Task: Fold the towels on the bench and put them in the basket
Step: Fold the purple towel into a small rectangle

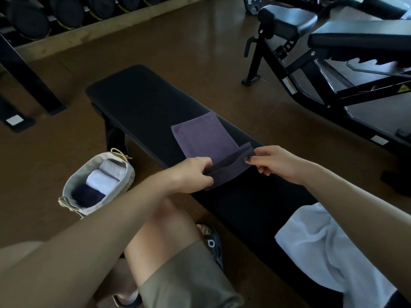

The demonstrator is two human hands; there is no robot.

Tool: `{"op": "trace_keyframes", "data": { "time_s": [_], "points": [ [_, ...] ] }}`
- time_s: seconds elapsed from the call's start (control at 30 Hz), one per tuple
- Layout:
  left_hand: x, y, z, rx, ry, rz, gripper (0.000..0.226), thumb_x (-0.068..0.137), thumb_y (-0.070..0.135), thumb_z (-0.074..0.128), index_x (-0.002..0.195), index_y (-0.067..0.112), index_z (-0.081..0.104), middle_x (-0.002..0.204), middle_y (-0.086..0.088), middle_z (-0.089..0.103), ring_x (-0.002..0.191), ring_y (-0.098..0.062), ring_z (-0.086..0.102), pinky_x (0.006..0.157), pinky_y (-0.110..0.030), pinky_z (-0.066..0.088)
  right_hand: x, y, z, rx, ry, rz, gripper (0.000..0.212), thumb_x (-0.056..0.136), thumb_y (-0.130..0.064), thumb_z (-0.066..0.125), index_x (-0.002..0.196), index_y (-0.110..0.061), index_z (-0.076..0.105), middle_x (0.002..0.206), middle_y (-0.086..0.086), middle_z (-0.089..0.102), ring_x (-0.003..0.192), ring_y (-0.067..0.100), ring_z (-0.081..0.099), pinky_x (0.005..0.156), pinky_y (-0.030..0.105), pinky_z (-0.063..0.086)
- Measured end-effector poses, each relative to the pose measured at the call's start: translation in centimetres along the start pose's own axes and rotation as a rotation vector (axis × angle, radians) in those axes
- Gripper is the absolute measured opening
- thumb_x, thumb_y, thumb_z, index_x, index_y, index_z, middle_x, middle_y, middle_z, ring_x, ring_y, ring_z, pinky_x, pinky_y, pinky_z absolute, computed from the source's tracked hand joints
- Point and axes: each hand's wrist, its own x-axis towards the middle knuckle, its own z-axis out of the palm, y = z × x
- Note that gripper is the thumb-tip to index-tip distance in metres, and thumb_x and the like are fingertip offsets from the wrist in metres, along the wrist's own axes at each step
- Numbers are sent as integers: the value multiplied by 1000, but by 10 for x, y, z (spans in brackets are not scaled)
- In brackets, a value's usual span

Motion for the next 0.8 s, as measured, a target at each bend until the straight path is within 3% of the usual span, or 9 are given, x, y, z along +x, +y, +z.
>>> {"op": "trace_keyframes", "data": {
  "time_s": [0.1, 0.2, 0.33, 0.5, 0.63, 0.8],
  "points": [
    [3, -10, -4, -80, 38, -4, 8, 98, 26, 62, 103, 23, 58, 101, 0, 65, 92, -21, 63, 75, -37, 52, 3, -6, 7, -77, 88, -54, 16, 101, -29, 64, 91, -19, 72, 74, -15, 66, 70, 3, 61, 64, 19, 43],
    [8, -19, 1, -157, 52, -40, 6, 101, 25, 59, 106, 22, 58, 103, -3, 68, 97, -23, 67, 86, -43, 56, 10, -6, 15, -90, 196, -104, 18, 101, -30, 64, 101, -15, 74, 100, -5, 67, 91, 10, 65, 75, 23, 49],
    [20, -28, 6, -243, 132, -149, 10, 102, 26, 56, 106, 17, 58, 103, -7, 67, 94, -27, 70, 88, -52, 59, 19, -1, 30, -13, 267, -85, 23, 103, -32, 61, 91, -16, 72, 79, -8, 69, 73, 7, 63, 68, 26, 47],
    [32, -37, 15, -283, 220, -239, 9, 102, 27, 55, 99, 19, 55, 97, -7, 67, 87, -26, 71, 86, -53, 59, 30, -1, 40, -363, 372, -96, 30, 106, -39, 54, 86, -18, 64, 82, 1, 66, 74, 17, 63, 66, 29, 47],
    [36, -34, 17, -126, 239, -240, 13, 102, 28, 52, 101, 16, 56, 100, -7, 66, 88, -25, 68, 84, -47, 58, 34, 4, 51, -653, 481, -129, 28, 108, -40, 47, 92, -21, 60, 93, -2, 55, 77, 12, 56, 64, 28, 39],
    [35, -27, 23, 164, 259, -225, 14, 104, 32, 43, 102, 18, 47, 92, -5, 66, 79, -26, 68, 76, -48, 59, 35, 10, 57, -710, 529, -129, 28, 109, -40, 42, 104, -18, 59, 104, 1, 52, 81, 14, 55, 66, 28, 39]
  ]
}}
